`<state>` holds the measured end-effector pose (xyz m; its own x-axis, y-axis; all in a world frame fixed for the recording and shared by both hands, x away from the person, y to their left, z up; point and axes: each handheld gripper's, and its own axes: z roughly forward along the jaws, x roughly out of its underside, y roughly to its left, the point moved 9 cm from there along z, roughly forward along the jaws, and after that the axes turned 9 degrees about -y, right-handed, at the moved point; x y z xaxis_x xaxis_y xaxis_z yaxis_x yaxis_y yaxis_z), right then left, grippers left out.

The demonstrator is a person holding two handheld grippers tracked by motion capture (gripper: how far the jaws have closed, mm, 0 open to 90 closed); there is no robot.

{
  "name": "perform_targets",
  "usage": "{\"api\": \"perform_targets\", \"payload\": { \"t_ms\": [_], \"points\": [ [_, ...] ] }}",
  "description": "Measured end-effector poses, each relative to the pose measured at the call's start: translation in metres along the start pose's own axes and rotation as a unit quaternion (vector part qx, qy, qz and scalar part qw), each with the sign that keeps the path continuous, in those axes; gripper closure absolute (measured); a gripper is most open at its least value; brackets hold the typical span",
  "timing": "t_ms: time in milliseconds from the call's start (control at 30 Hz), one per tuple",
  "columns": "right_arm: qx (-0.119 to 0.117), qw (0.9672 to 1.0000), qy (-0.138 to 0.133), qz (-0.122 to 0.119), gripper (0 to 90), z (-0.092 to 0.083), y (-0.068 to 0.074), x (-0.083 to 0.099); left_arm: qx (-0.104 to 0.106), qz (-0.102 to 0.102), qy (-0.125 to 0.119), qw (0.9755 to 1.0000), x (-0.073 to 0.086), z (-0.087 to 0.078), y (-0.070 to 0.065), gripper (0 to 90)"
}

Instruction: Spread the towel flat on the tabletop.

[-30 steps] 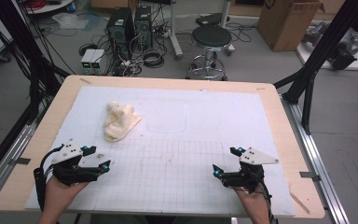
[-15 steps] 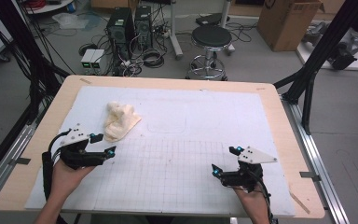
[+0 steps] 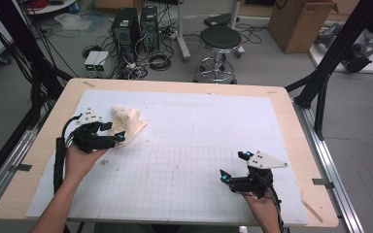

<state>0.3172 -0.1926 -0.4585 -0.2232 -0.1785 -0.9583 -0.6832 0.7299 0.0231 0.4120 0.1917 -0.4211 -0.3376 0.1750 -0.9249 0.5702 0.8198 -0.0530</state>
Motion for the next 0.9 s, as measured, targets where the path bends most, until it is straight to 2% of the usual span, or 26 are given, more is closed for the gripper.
{"api": "perform_targets", "payload": {
  "t_ms": [233,400,433,500,533,600,633,833,900],
  "points": [
    [-0.004,1.0000,0.000,-0.002,8.6,0.000,0.000,0.000,-0.024,-0.031,0.001,0.9992,0.002,0.026,0.012,37.1],
    [-0.005,1.0000,0.003,0.000,8.6,0.001,0.000,0.001,-0.031,-0.045,0.024,0.9982,0.015,0.042,0.014,39.0],
    [-0.006,1.0000,0.001,-0.003,8.6,0.001,0.000,0.001,-0.042,-0.042,0.037,0.9975,0.022,0.047,0.018,38.9],
    [-0.008,1.0000,-0.001,-0.005,8.7,0.001,0.000,0.001,-0.047,-0.042,0.044,0.9971,0.025,0.049,0.018,39.6],
    [-0.010,0.9999,0.002,-0.002,8.7,0.001,0.001,0.002,-0.051,-0.037,0.048,0.9969,0.028,0.052,0.018,42.9],
    [-0.009,0.9999,0.005,-0.003,8.7,0.001,0.001,0.003,-0.064,-0.017,0.056,0.9962,0.031,0.054,0.017,49.5],
    [-0.010,0.9999,0.003,-0.003,8.6,0.001,0.001,0.003,-0.068,-0.013,0.059,0.9958,0.032,0.055,0.018,50.8],
    [-0.011,0.9999,0.001,0.001,8.6,-0.001,0.000,0.004,-0.070,-0.025,0.085,0.9936,0.044,0.062,0.022,62.3],
    [-0.011,0.9999,0.001,-0.001,8.6,-0.002,-0.001,0.004,-0.069,-0.038,0.085,0.9932,0.046,0.064,0.022,64.9]
  ]
}}
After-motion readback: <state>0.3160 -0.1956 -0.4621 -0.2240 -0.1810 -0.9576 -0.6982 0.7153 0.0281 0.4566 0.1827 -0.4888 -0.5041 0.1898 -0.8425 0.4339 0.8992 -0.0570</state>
